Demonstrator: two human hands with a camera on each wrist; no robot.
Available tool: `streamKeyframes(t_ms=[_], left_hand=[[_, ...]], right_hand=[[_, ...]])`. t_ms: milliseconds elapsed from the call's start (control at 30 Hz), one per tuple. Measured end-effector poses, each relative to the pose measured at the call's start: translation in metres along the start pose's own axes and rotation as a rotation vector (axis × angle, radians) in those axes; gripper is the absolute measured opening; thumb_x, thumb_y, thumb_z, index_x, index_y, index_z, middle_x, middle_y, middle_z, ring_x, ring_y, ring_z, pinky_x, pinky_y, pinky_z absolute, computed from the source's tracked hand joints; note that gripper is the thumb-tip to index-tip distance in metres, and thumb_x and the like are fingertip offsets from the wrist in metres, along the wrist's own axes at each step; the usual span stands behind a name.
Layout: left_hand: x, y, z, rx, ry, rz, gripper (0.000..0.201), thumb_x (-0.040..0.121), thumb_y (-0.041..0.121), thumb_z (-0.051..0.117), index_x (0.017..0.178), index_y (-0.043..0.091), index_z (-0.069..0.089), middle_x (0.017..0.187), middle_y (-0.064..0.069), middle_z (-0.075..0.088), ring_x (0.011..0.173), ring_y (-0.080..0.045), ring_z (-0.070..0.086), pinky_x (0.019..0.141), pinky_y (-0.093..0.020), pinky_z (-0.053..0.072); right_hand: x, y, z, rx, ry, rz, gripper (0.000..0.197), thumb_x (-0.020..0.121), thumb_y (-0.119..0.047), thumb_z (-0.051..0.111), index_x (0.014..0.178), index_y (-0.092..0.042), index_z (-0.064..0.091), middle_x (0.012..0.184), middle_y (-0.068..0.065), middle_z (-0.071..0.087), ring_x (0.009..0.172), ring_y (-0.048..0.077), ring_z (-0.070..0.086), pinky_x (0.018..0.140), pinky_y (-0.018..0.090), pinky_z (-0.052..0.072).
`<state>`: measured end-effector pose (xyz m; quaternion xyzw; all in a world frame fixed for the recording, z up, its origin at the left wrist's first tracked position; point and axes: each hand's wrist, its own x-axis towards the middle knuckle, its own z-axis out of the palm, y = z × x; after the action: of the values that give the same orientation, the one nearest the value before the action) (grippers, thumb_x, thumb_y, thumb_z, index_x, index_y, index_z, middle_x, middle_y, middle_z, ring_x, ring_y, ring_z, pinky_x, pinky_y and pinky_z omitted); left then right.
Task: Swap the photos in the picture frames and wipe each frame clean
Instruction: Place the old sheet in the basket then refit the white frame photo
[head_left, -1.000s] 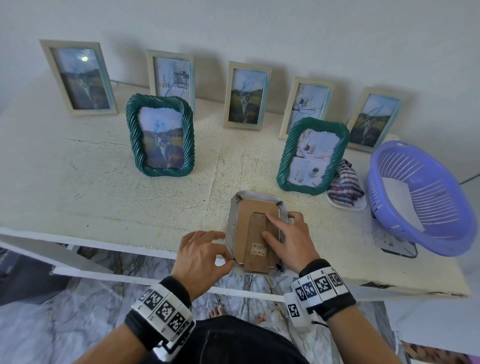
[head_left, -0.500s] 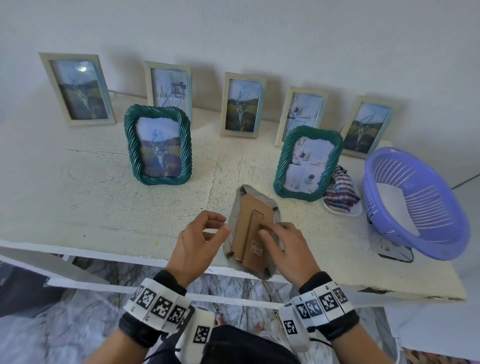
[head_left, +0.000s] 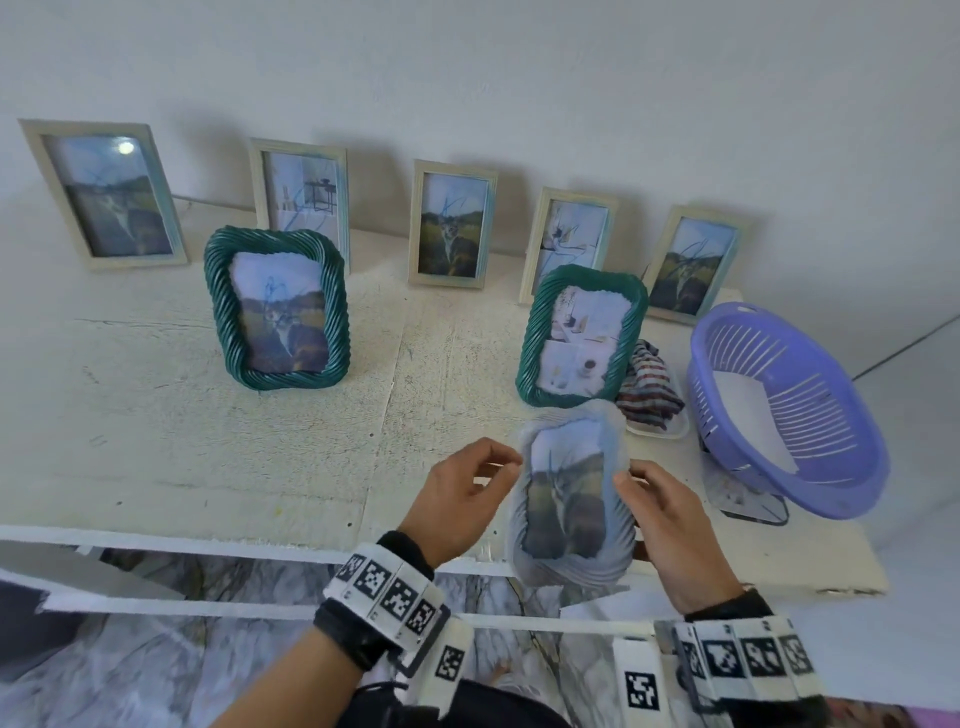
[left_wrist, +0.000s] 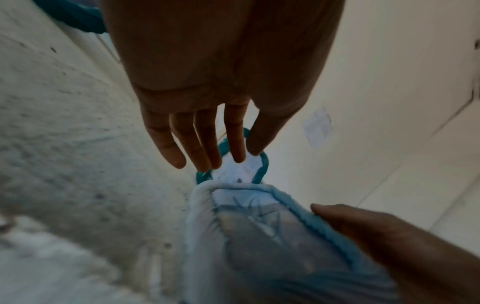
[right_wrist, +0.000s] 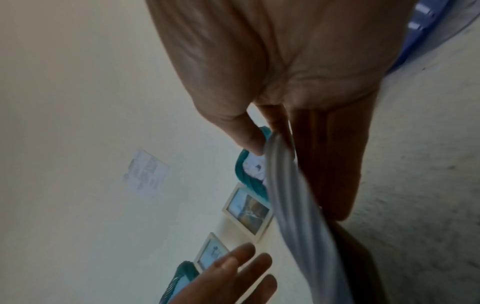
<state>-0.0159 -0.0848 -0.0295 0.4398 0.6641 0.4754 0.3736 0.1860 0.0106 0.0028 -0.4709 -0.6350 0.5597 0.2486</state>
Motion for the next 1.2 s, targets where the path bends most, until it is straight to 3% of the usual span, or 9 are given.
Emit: streamKeyframes(t_ms=[100, 267, 400, 500, 667, 767, 867, 1000, 1200], left_hand=[[0.004, -0.021, -0.003, 0.26, -0.028, 0.084, 0.024, 0.093, 0.022, 0.059, 0.117, 0.026, 0.061, 0.119, 0.008, 0.059, 0.104, -0.005, 0.057, 0.083, -0.007, 0.042], [0.01, -0.037, -0.018, 0.462, -0.11, 0.112, 0.045, 0.088, 0.03, 0.056, 0.131, 0.018, 0.057, 0.133, 0.0, 0.051, 0.119, -0.017, 0.051, 0.102, -0.031, 0.041], [0.009, -0.046, -0.036, 0.563, -0.076, 0.078, 0.065, 0.079, 0.053, 0.037, 0.13, 0.018, 0.059, 0.133, 0.0, 0.052, 0.115, -0.021, 0.055, 0.097, -0.043, 0.047], [0.008, -0.052, -0.048, 0.62, -0.039, 0.054, 0.069, 0.075, 0.058, 0.036, 0.128, 0.023, 0.061, 0.131, 0.003, 0.054, 0.113, -0.021, 0.056, 0.094, -0.044, 0.047], [0.003, -0.058, -0.052, 0.662, -0.027, 0.041, 0.067, 0.075, 0.063, 0.037, 0.127, 0.03, 0.061, 0.132, 0.007, 0.054, 0.113, -0.018, 0.055, 0.093, -0.043, 0.045], [0.002, -0.058, -0.051, 0.673, -0.023, 0.039, 0.066, 0.075, 0.063, 0.036, 0.128, 0.031, 0.061, 0.132, 0.008, 0.053, 0.113, -0.016, 0.054, 0.092, -0.042, 0.045], [0.002, -0.058, -0.051, 0.678, -0.022, 0.038, 0.066, 0.076, 0.063, 0.036, 0.127, 0.031, 0.062, 0.131, 0.009, 0.054, 0.112, -0.016, 0.055, 0.091, -0.041, 0.045], [0.002, -0.058, -0.053, 0.678, -0.028, 0.032, 0.065, 0.075, 0.065, 0.036, 0.127, 0.034, 0.062, 0.131, 0.011, 0.054, 0.112, -0.015, 0.055, 0.091, -0.04, 0.045], [0.003, -0.059, -0.054, 0.683, -0.03, 0.022, 0.066, 0.075, 0.067, 0.035, 0.127, 0.036, 0.061, 0.132, 0.013, 0.053, 0.114, -0.013, 0.053, 0.092, -0.039, 0.043]], right_hand=[[0.006, 0.015, -0.003, 0.046, 0.054, 0.063, 0.017, 0.098, -0.016, 0.051, 0.096, -0.01, 0.066, 0.086, 0.014, 0.07, 0.078, 0.029, 0.066, 0.072, 0.052, 0.054], [0.023, 0.027, 0.017, 0.13, 0.001, 0.174, 0.016, 0.097, -0.016, 0.053, 0.106, -0.007, 0.062, 0.093, 0.013, 0.073, 0.083, 0.027, 0.069, 0.073, 0.048, 0.057], [0.047, 0.036, 0.035, -0.355, -0.023, 0.013, 0.018, 0.095, -0.026, 0.056, 0.105, -0.013, 0.065, 0.09, 0.0, 0.071, 0.082, 0.015, 0.066, 0.077, 0.036, 0.055], [0.056, 0.035, 0.045, -0.676, -0.024, -0.106, 0.022, 0.094, -0.029, 0.056, 0.102, -0.011, 0.066, 0.094, 0.005, 0.064, 0.081, 0.015, 0.057, 0.072, 0.023, 0.041], [0.067, 0.027, 0.041, -0.846, -0.03, -0.184, 0.021, 0.091, -0.031, 0.058, 0.097, -0.012, 0.064, 0.092, 0.004, 0.057, 0.083, 0.02, 0.057, 0.07, 0.028, 0.043], [0.086, 0.005, 0.015, -0.847, 0.226, -0.339, 0.014, 0.09, -0.021, 0.057, 0.098, -0.009, 0.059, 0.097, 0.006, 0.056, 0.087, 0.02, 0.054, 0.07, 0.027, 0.041], [0.115, -0.016, -0.012, -0.981, 0.389, -0.345, 0.023, 0.091, -0.013, 0.052, 0.112, -0.005, 0.056, 0.112, 0.016, 0.053, 0.101, 0.032, 0.051, 0.082, 0.04, 0.046], [0.156, -0.018, -0.027, -1.153, 0.276, -0.15, 0.037, 0.093, -0.015, 0.045, 0.129, -0.006, 0.048, 0.129, 0.02, 0.047, 0.113, 0.041, 0.048, 0.096, 0.046, 0.04], [0.171, -0.013, -0.029, -1.171, 0.188, -0.062, 0.04, 0.09, -0.006, 0.049, 0.13, -0.005, 0.048, 0.118, 0.024, 0.055, 0.103, 0.043, 0.056, 0.088, 0.047, 0.049]])
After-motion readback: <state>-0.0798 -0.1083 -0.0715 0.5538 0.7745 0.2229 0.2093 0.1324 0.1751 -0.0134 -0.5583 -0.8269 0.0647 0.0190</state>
